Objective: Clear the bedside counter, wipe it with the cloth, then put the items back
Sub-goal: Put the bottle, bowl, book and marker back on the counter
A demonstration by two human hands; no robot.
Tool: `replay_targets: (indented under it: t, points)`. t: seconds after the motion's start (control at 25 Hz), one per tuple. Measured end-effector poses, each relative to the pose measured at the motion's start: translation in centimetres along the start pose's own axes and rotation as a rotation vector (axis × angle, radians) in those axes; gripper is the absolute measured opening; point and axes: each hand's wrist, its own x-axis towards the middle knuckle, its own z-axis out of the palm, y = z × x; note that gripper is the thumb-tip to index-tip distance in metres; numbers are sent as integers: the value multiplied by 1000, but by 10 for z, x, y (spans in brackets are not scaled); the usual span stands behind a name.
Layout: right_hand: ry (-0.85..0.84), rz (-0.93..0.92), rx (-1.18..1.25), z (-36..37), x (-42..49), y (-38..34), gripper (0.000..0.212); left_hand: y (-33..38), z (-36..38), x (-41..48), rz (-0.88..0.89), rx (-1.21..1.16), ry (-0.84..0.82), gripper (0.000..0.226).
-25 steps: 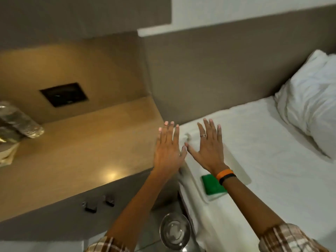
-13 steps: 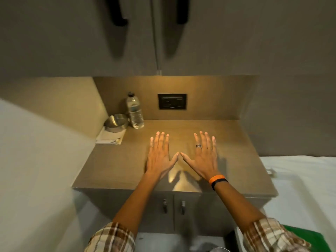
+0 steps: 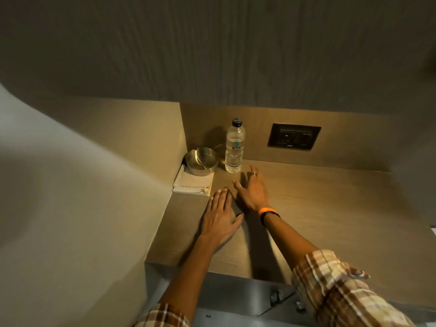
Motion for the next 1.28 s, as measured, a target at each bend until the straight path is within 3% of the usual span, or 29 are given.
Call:
replay_targets:
  t: [0.2,0.48,0.68,1.0,1.28]
  points:
    - [147,96,187,31,44,-28,59,-8,14,-2,42,56,22,88]
    - [247,193,265,37,67,-32,52,4,17,9,7,62,6,87]
    - [281,223,255,-26,42,34,54,63,19,22,37,-27,24,86]
    - [495,389,272,-182,6,187,44,188,46,41,193,-42,-53,88]
    - [439,344,321,-232,19,247,37,236,63,57,166,-69,-7,90]
